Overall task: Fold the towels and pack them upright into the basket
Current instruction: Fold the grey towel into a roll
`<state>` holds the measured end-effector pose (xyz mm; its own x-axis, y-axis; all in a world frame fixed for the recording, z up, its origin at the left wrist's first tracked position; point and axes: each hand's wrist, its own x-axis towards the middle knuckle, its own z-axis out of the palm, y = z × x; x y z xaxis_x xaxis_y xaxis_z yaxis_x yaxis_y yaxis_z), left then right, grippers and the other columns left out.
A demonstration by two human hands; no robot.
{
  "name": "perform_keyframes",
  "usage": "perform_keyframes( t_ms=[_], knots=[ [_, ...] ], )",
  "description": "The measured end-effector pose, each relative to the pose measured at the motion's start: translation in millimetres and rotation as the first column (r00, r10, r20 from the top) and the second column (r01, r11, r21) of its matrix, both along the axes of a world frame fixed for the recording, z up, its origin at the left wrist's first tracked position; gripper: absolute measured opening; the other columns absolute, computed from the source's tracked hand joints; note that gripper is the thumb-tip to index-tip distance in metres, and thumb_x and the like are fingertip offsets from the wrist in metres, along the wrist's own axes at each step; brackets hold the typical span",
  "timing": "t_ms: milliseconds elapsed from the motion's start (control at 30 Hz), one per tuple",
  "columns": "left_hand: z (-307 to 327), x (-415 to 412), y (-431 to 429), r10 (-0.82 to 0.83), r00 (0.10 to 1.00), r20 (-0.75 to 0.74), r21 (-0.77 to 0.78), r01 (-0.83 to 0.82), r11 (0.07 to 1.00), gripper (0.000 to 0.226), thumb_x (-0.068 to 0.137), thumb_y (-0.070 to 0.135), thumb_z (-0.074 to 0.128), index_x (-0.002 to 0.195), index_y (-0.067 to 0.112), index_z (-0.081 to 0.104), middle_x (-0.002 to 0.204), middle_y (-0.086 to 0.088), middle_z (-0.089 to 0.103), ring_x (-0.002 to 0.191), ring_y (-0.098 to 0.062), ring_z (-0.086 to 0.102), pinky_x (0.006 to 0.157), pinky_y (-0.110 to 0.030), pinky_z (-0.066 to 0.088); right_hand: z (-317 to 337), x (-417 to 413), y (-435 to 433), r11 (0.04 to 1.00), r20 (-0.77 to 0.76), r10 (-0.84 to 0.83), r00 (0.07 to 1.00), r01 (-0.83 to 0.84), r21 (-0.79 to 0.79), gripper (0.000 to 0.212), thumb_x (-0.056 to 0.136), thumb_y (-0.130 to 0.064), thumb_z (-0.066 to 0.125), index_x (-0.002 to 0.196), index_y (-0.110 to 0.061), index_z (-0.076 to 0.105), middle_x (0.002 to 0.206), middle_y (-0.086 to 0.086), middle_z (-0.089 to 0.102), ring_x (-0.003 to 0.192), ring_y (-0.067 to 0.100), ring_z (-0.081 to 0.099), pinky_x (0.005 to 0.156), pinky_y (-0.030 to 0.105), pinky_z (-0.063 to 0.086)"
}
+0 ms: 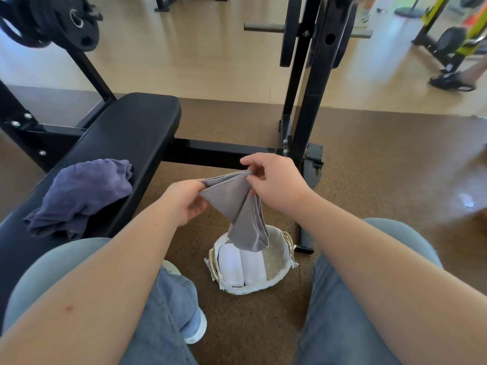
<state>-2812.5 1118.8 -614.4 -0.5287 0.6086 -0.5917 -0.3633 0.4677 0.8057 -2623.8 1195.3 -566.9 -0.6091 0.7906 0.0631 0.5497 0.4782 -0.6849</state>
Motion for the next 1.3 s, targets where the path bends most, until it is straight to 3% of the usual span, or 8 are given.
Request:
perform_keyframes(
  t_ms=[133, 233, 367, 633, 767, 933, 1100, 1300],
  knots=[
    [5, -4, 5, -0.021, 0.917, -0.398, -0.003, 0.021, 1.0, 0.021, 0.1, 0.017, 0.062, 0.116, 0.025, 0.073, 0.098, -0.006, 0.068, 0.077, -0.015, 0.06, 0.07, -0.028, 0.056, -5, 3, 6, 0.996, 0.308, 0.035, 0.951, -0.057, 0.063, 0.033, 0.104, -0.01, 0.053, 0.13, -0.02, 0.069, 0.122, 0.001, 0.07, 0.112, 0.019, 0.064, 0.098, 0.032, 0.052],
    [18, -4, 3, -0.092, 0.856, -0.509, 0.048, 0.135, 0.99, 0.024, 0.102, 0.017, 0.055, 0.115, 0.027, 0.073, 0.09, -0.005, 0.071, 0.07, -0.014, 0.064, 0.062, -0.028, 0.056, -1, 5, 12, 0.99, 0.195, -0.067, 0.979, 0.042, 0.132, 0.032, 0.104, -0.011, 0.05, 0.126, -0.02, 0.07, 0.123, 0.003, 0.069, 0.111, 0.021, 0.063, 0.097, 0.034, 0.051],
    [29, -4, -4, -0.21, 0.786, -0.581, -0.001, 0.258, 0.966, 0.027, 0.101, 0.01, 0.055, 0.113, 0.026, 0.073, 0.094, -0.004, 0.072, 0.07, -0.015, 0.07, 0.065, -0.029, 0.061, -3, 9, 15, 1.0, 0.314, 0.008, 0.949, -0.016, 0.023, 0.029, 0.105, -0.011, 0.052, 0.126, -0.019, 0.071, 0.118, 0.0, 0.07, 0.102, 0.015, 0.062, 0.087, 0.025, 0.049],
    [28, -9, 0, -0.327, 0.892, -0.313, 0.015, 0.349, 0.937, 0.032, 0.097, 0.03, 0.068, 0.124, 0.012, 0.068, 0.105, -0.009, 0.075, 0.087, -0.019, 0.078, 0.081, -0.033, 0.063, -5, 5, 18, 0.973, 0.135, -0.158, 0.978, 0.178, -0.147, 0.021, 0.109, -0.026, 0.045, 0.126, -0.021, 0.056, 0.106, -0.003, 0.064, 0.09, 0.013, 0.061, 0.073, 0.027, 0.052],
    [33, -8, -8, -0.593, 0.699, -0.399, -0.107, 0.607, 0.787, 0.03, 0.087, 0.019, 0.081, 0.116, 0.02, 0.072, 0.107, 0.001, 0.076, 0.097, -0.014, 0.075, 0.087, -0.029, 0.061, 1, 2, 17, 0.894, 0.068, -0.223, 0.972, 0.232, -0.382, 0.02, 0.111, -0.028, 0.036, 0.128, -0.021, 0.043, 0.103, 0.003, 0.056, 0.095, 0.026, 0.064, 0.077, 0.048, 0.064],
    [31, 0, -11, -0.457, 0.854, -0.25, -0.02, 0.468, 0.884, 0.031, 0.105, 0.038, 0.053, 0.133, 0.025, 0.057, 0.116, -0.003, 0.069, 0.085, -0.02, 0.078, 0.072, -0.031, 0.063, 3, 8, 23, 0.794, -0.01, -0.318, 0.948, 0.261, -0.549, 0.027, 0.107, -0.027, 0.053, 0.132, -0.026, 0.043, 0.112, -0.001, 0.055, 0.088, 0.022, 0.073, 0.073, 0.039, 0.066],
    [27, 5, -10, -0.381, 0.901, -0.206, 0.016, 0.392, 0.92, 0.033, 0.106, 0.04, 0.05, 0.135, 0.024, 0.05, 0.122, -0.006, 0.066, 0.089, -0.02, 0.078, 0.076, -0.034, 0.064, -1, 14, 27, 0.812, -0.004, -0.232, 0.973, 0.191, -0.552, 0.079, 0.086, 0.0, 0.075, 0.147, -0.032, 0.037, 0.119, 0.008, 0.064, 0.091, 0.026, 0.074, 0.076, 0.036, 0.066],
    [27, 3, -8, -0.236, 0.969, -0.068, 0.13, 0.243, 0.961, 0.037, 0.101, 0.01, 0.062, 0.13, 0.023, 0.044, 0.12, -0.016, 0.066, 0.09, -0.021, 0.078, 0.067, -0.025, 0.062, -4, 15, 23, 0.828, -0.031, -0.314, 0.949, 0.258, -0.498, 0.035, 0.099, -0.01, 0.063, 0.119, -0.034, 0.048, 0.108, 0.01, 0.067, 0.07, 0.02, 0.077, 0.076, 0.043, 0.066]
  ],
)
